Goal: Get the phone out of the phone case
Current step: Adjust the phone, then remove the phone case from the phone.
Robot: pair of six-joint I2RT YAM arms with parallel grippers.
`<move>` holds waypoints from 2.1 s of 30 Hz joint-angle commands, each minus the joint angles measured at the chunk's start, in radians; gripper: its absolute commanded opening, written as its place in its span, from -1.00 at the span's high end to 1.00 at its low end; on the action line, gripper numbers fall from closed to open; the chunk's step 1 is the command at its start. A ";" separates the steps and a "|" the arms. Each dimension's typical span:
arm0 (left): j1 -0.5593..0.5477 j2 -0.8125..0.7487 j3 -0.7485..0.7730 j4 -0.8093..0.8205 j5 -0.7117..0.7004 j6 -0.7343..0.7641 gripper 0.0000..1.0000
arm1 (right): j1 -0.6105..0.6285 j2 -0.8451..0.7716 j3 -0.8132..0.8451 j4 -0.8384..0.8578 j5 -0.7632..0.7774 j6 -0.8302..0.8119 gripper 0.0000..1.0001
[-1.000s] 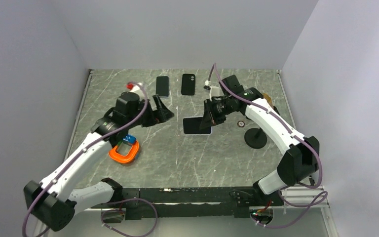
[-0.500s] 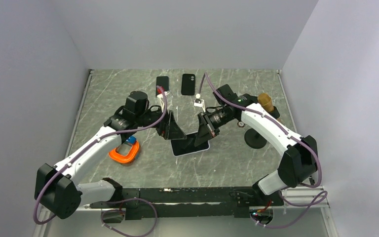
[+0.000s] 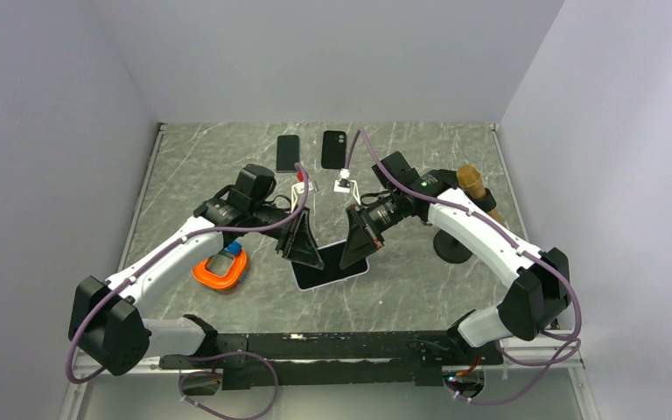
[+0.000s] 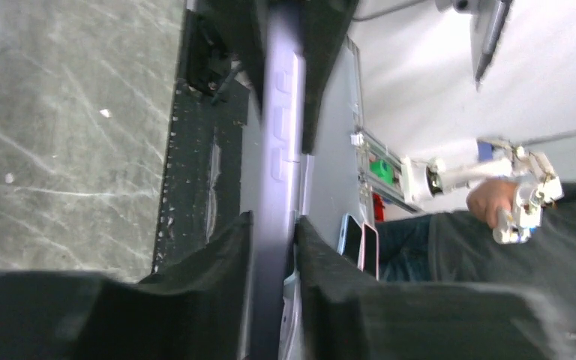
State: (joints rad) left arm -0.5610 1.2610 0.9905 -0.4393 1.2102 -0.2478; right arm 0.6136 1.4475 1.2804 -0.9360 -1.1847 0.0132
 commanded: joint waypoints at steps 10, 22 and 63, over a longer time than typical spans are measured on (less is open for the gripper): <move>0.035 -0.122 0.069 0.090 -0.077 -0.114 1.00 | -0.047 -0.167 -0.070 0.404 0.153 0.307 -0.51; 0.129 -0.261 -0.189 1.171 -0.361 -1.065 1.00 | -0.080 -0.276 -0.119 0.735 0.472 0.916 -0.58; 0.147 -0.188 -0.117 1.346 -0.375 -1.275 -0.10 | -0.287 -0.184 -0.135 1.522 0.252 1.592 1.00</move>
State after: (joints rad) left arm -0.4164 1.0393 0.8055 0.7704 0.7998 -1.4796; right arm 0.3271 1.2701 1.1053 0.4313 -0.8608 1.5368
